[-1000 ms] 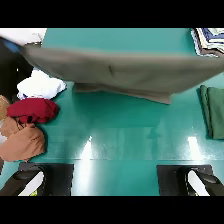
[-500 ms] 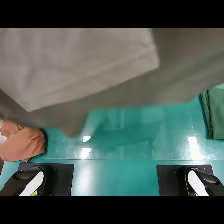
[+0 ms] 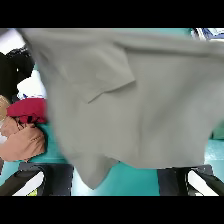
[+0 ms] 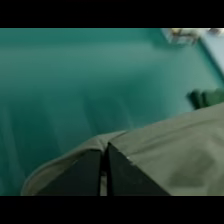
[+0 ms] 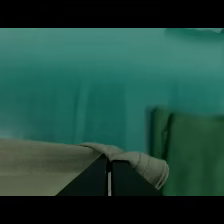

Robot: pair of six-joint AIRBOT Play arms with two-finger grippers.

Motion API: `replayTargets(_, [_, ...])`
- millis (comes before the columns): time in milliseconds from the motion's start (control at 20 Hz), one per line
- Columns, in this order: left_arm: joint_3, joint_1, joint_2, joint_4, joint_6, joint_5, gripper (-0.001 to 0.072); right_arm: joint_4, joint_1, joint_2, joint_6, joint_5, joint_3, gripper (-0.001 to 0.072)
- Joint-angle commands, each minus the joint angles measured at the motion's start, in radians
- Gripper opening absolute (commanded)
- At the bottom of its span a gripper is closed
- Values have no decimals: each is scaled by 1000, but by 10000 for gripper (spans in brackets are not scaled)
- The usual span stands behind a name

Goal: Fold the shirts.

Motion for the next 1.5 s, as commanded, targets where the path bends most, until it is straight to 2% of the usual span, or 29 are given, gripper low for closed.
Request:
replayTargets(0, [-211,1,-162,8,69,32,27,-8,37,-168,1,-6,-165,14])
replayTargets(150, [-252,-1,-356,3,98,158,27,-7,87,-330,1,-142,-229,14])
replayTargets(250, [-248,-16,-460,-5,170,278,27,-8,106,-426,1,-275,-217,14])
replayTargets(300, [-235,-23,-500,-11,173,343,27,-7,113,-472,2,-320,-185,14])
replayTargets(400, [-169,-30,-575,-17,173,467,27,-7,115,-558,2,-359,-81,14])
replayTargets(500, [-93,-30,-620,-21,172,513,26,-7,114,-620,2,-351,24,14])
replayTargets(650, [-36,-30,-634,-16,192,468,27,-8,114,-649,2,-280,94,14])
replayTargets(700, [-32,-30,-632,-2,218,409,26,-10,114,-647,2,-242,93,14])
replayTargets(800, [-36,-31,-631,67,189,230,26,-11,114,-646,1,-147,90,14])
replayTargets(900, [-71,-46,-628,153,190,130,26,-10,114,-620,1,-132,27,14])
replayTargets(1100, [-151,-58,-626,214,172,103,26,-8,114,-550,1,-156,-193,14])
replayTargets(1350, [-257,-58,-626,218,161,121,28,48,114,-509,2,-283,-374,16])
replayTargets(1400, [-264,-58,-627,219,159,117,105,66,114,-508,2,-284,-379,17])
replayTargets(1450, [-264,-58,-627,219,151,107,438,74,114,-508,2,-276,-378,37])
